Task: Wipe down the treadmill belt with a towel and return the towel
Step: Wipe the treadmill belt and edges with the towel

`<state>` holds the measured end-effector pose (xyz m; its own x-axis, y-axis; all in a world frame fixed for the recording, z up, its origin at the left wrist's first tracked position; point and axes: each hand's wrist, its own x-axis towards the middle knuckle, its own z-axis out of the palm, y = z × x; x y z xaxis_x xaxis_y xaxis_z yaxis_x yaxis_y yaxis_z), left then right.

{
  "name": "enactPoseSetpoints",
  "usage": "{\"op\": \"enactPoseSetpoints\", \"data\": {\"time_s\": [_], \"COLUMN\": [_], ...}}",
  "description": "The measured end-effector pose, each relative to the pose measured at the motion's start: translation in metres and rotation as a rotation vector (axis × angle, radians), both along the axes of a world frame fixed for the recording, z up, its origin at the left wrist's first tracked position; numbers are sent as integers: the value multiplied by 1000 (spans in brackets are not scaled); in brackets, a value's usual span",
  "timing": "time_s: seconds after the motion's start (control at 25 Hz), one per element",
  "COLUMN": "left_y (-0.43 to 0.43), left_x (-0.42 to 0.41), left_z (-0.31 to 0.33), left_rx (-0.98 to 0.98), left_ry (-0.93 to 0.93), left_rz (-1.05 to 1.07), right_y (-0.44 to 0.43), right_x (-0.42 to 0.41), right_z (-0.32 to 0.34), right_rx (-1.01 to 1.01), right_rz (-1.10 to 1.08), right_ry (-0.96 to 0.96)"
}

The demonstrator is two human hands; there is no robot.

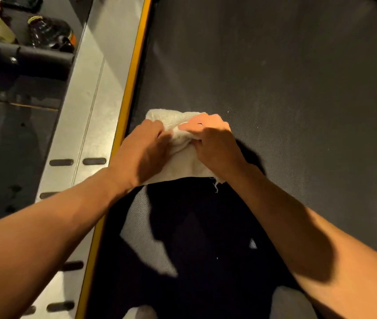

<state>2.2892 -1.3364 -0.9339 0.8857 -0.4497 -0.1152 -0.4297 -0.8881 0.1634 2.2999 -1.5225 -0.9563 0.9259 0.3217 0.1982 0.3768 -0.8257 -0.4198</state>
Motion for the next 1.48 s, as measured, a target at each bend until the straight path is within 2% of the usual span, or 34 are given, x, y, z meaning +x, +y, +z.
{"op": "enactPoseSetpoints", "data": {"time_s": [0.12, 0.24, 0.32, 0.4, 0.48, 0.64, 0.8, 0.88, 0.96, 1.2, 1.32, 1.4, 1.48], "left_y": [3, 23, 17, -1, -12, -37, -50, -52, -62, -73, -79, -96, -116], "left_x": [17, 30, 23, 5, -3, 27, 26, 11, 1, 1, -12, -20, -16], "left_z": [7, 22, 28, 32, 30, 37, 33, 28, 24, 24, 25, 24, 19], "left_rx": [30, 80, 88, 77, 71, 174, 330, 304, 213, 163, 119, 90, 105], "left_ry": [-14, -14, -24, 2, 28, 91, 86, 96, 117, 94, 68, 68, 12], "left_rz": [-131, -65, -66, -235, -361, -243, -277, -305, -281, -203, -270, -317, -340], "right_y": [-5, 18, 16, -3, -28, -44, -41, -55, -68, -68, -81, -102, -117], "right_x": [15, 17, 2, -14, -21, -7, -13, -25, -31, -26, -47, -52, -47], "right_z": [2, 7, 9, 4, 3, 28, 29, 17, 14, 32, 14, 14, 19], "right_rx": [0, -64, -40, 47, 17, -242, -223, -205, -197, -199, -180, -108, -125], "right_rz": [-34, 4, 51, 60, -5, -67, 0, 15, -7, -17, -7, -111, -183], "right_ry": [52, 235, 240, 177, 132, 255, 356, 398, 382, 286, 246, 295, 383]}}
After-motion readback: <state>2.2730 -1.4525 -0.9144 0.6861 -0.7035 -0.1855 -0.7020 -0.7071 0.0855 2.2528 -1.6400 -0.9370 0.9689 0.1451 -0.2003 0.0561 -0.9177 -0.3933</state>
